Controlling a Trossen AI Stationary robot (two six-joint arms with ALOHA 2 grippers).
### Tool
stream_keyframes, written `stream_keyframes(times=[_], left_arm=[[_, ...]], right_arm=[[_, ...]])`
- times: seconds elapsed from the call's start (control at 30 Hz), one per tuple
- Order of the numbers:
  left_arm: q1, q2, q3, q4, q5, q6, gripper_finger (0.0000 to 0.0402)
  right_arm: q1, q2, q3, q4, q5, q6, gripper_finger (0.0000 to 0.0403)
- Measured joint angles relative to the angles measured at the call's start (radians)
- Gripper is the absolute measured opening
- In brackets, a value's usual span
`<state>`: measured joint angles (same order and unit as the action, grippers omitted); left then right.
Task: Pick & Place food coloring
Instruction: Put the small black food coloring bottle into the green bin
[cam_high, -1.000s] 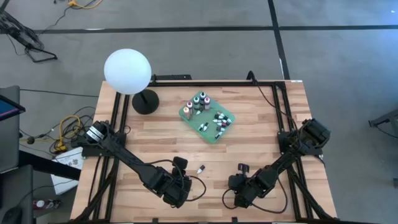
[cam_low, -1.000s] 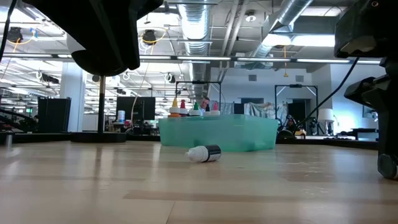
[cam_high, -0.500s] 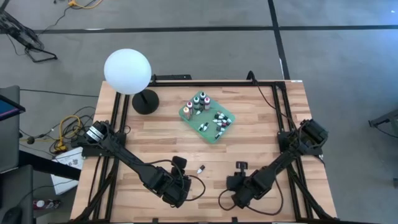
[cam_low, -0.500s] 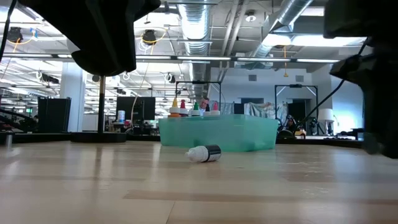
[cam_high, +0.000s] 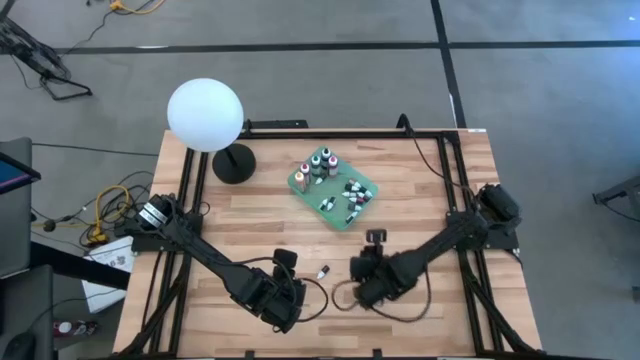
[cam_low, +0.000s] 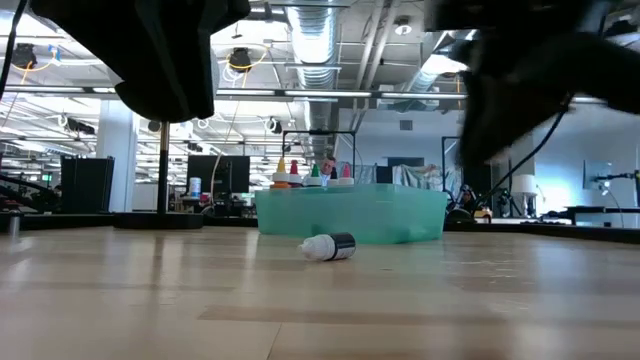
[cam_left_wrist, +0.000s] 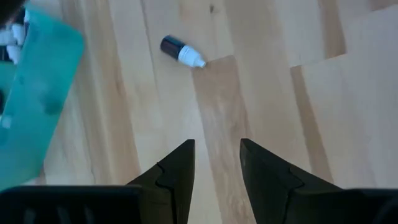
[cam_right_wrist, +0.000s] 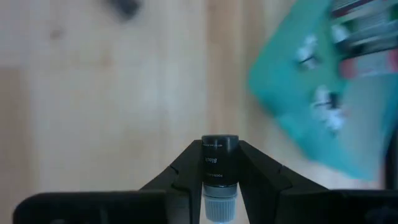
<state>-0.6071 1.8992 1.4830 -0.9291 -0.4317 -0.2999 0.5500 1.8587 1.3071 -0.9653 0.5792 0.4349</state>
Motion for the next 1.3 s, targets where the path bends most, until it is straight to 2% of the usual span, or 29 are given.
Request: stream_keyframes(times=[0.13, 0.4, 0.7, 0.87, 1.3], left_arm=[[-0.002, 0.000, 0.000, -0.034, -0.007, -0.056, 0.0121], [-0.045, 0.000, 0.000, -0.097, -0.049, -0.178, 0.0121], [-0.123, 0.000, 0.000, -0.152, -0.120, -0.319, 0.0121], [-0.148, 0.001, 0.000, -0.164, -0.161, -0.365, 0.0121], [-0.152, 0.001, 0.000, -0.186, -0.242, -0.377, 0.0121]], right_arm=[[-0.090, 0.000, 0.039, -0.013, 0.025, -0.119, 0.0077], [-0.311, -0.001, 0.089, -0.013, 0.010, -0.349, 0.0077], [-0.568, -0.063, 0.098, 0.100, -0.238, -0.510, 0.0077], [-0.609, -0.074, 0.095, 0.135, -0.323, -0.552, 0.0077], [-0.627, -0.073, 0.095, 0.148, -0.349, -0.546, 0.0084]])
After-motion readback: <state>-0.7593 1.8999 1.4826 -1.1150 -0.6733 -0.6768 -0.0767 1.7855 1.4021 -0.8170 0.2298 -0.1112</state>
